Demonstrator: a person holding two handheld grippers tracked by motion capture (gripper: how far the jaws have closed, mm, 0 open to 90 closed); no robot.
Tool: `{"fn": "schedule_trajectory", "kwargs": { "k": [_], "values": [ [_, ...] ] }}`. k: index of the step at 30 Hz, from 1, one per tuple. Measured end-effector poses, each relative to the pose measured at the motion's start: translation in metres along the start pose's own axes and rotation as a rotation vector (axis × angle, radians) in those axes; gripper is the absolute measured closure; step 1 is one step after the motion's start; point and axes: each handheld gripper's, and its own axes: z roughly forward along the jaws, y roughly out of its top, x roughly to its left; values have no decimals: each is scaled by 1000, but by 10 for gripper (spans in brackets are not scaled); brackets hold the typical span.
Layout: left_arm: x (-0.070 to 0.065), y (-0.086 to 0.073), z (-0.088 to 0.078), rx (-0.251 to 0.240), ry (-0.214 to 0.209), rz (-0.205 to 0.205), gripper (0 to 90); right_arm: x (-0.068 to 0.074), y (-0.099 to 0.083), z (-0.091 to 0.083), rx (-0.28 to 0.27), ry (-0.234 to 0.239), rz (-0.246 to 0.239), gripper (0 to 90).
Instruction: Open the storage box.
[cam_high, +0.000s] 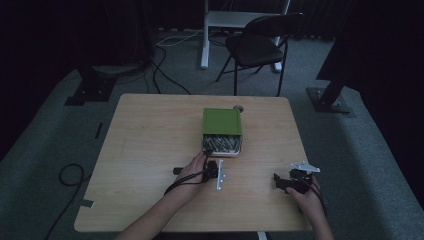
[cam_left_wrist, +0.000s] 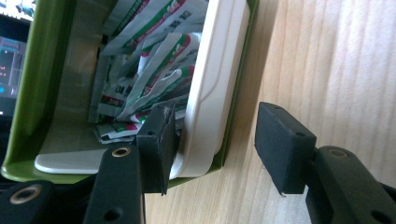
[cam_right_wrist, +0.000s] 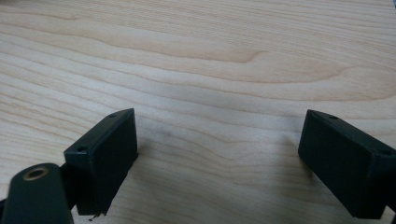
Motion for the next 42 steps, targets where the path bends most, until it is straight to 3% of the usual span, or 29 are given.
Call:
{"fn": "schedule_trajectory", "kwargs": {
  "k": [7,10,16,21,26,30,32,36,42],
  "values": [
    [0,2,7,2,14,8,540,0,0,0,0,0,0,113],
    [0,1,11,-12,39,13,540,0,0,0,0,0,0,113],
    [-3,-1,19,-3,36,-5,555,0,0,0,0,0,0,113],
    [-2,1,20,-25,34,-19,565,0,0,0,0,0,0,113],
    [-1,4,21,0,49,4,636,0,0,0,0,0,0,113],
    [-2,4,22,6,55,19,642,0,0,0,0,-1,0,112],
    [-2,5,22,13,75,37,684,0,0,0,0,-1,0,112],
    [-2,7,21,30,69,18,689,0,0,0,0,0,0,112],
    [-4,7,19,19,78,11,689,0,0,0,0,0,0,113]
  ]
}}
